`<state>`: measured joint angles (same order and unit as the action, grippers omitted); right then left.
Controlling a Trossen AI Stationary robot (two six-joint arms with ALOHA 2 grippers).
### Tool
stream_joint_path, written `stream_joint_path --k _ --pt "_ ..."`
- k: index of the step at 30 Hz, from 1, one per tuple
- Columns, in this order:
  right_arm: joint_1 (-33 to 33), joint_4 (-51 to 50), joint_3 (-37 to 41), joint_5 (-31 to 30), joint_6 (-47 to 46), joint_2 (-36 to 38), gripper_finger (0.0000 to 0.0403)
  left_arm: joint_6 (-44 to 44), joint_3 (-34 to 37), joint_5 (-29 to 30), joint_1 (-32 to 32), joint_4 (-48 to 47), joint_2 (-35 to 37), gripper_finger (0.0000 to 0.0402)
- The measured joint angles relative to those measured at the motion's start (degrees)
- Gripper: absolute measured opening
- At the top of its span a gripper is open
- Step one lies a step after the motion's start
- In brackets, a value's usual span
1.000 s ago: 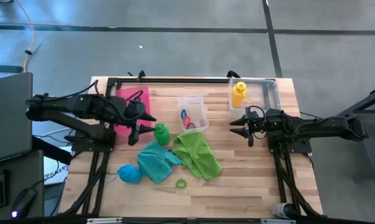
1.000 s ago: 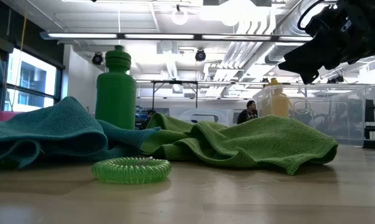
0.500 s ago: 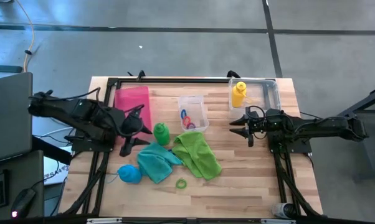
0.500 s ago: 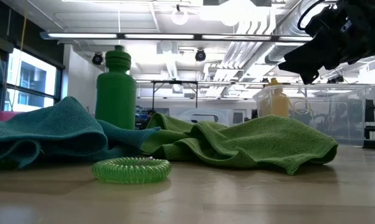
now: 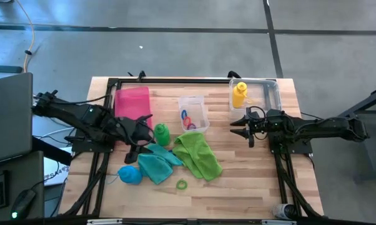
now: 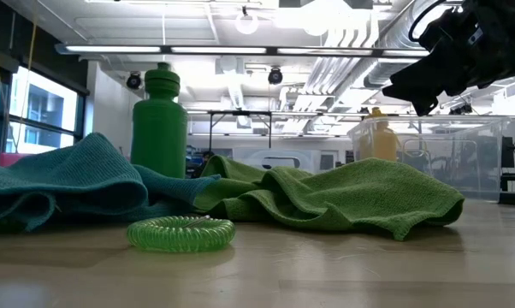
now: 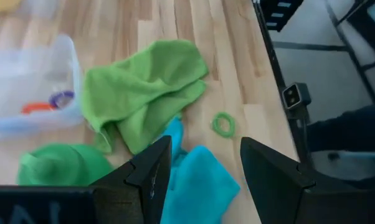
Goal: Pick & Place Sports Items
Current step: Put the blue microfiber towel into the red bin
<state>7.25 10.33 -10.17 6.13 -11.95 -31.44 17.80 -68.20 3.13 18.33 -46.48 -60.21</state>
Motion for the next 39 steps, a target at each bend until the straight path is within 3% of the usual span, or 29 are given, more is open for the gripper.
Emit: stream_joint_path --k 18,33,39 --pt "0.0 0.0 0.0 0.0 0.01 0.0 0.0142 14.77 0.07 -2.95 0.35 -7.61 -8.48 0.0186" --pt "0.0 0.0 0.0 0.02 -0.01 0.0 0.0142 15.52 0.07 -3.46 0.02 -8.8 -17.21 0.0186" --pt "0.0 0.0 0.0 0.0 -0.01 0.0 0.0142 20.01 0.07 -4.54 -1.46 -8.87 -20.43 0.0186"
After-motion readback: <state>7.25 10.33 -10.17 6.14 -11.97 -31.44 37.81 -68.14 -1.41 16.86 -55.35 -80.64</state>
